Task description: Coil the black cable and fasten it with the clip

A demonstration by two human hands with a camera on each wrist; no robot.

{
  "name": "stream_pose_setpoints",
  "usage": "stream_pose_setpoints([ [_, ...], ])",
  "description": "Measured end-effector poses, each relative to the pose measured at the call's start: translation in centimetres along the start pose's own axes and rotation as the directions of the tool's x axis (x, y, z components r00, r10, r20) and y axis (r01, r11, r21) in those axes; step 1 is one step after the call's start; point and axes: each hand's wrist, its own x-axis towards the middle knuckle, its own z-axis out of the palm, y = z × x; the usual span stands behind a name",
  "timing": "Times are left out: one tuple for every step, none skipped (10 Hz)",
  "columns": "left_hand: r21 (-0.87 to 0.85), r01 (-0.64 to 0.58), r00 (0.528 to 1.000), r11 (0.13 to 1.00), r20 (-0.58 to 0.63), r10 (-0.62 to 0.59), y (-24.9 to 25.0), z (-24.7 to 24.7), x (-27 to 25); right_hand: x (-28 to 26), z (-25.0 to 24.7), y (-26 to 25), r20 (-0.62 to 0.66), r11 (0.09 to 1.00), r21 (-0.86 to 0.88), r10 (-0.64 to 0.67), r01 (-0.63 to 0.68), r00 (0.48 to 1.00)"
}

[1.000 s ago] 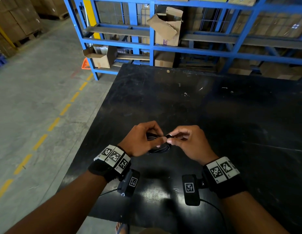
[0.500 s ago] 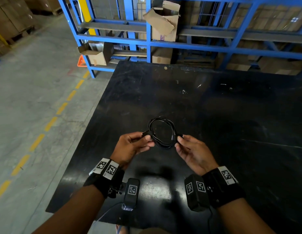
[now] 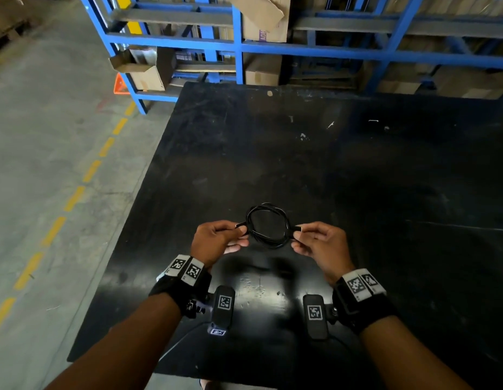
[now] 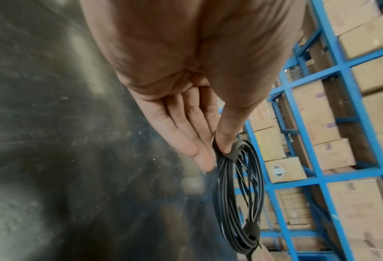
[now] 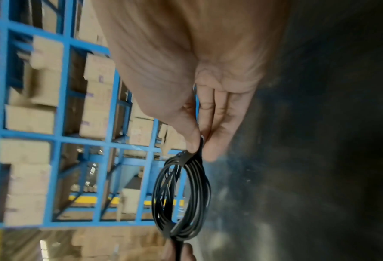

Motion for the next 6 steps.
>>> stream_pose_setpoints([
  [0.058, 0.088, 0.995, 0.994, -0.054, -0.085, -2.6, 0.8, 2.9, 2.9, -0.2, 2.7, -0.012, 0.992, -0.104, 0.066, -0.067, 0.998],
  [0.122, 0.173, 0.981, 0.977, -0.111, -0.160, -5.7, 1.6, 6.0, 6.0, -0.3, 5.7, -0.043, 0.966, -0.202, 0.154, -0.160, 0.987],
  [0.178, 0.236, 0.962, 0.955, -0.184, -0.203, -8.4, 2.4, 8.5, 8.5, -0.4, 8.7, -0.111, 0.926, -0.314, 0.182, -0.209, 0.977],
  [0.187, 0.268, 0.949, 0.945, -0.222, -0.225, -10.4, 2.8, 10.5, 10.5, -0.4, 10.8, -0.149, 0.903, -0.373, 0.170, -0.214, 0.974],
  [0.290, 0.253, 0.960, 0.923, -0.193, -0.203, -11.9, 2.8, 11.5, 11.5, -0.5, 12.0, -0.142, 0.878, -0.427, 0.171, -0.216, 0.975],
  [0.420, 0.204, 0.967, 0.884, -0.227, -0.115, -12.6, 1.2, 12.7, 12.3, -2.1, 12.4, -0.169, 0.873, -0.442, 0.147, -0.208, 0.975],
])
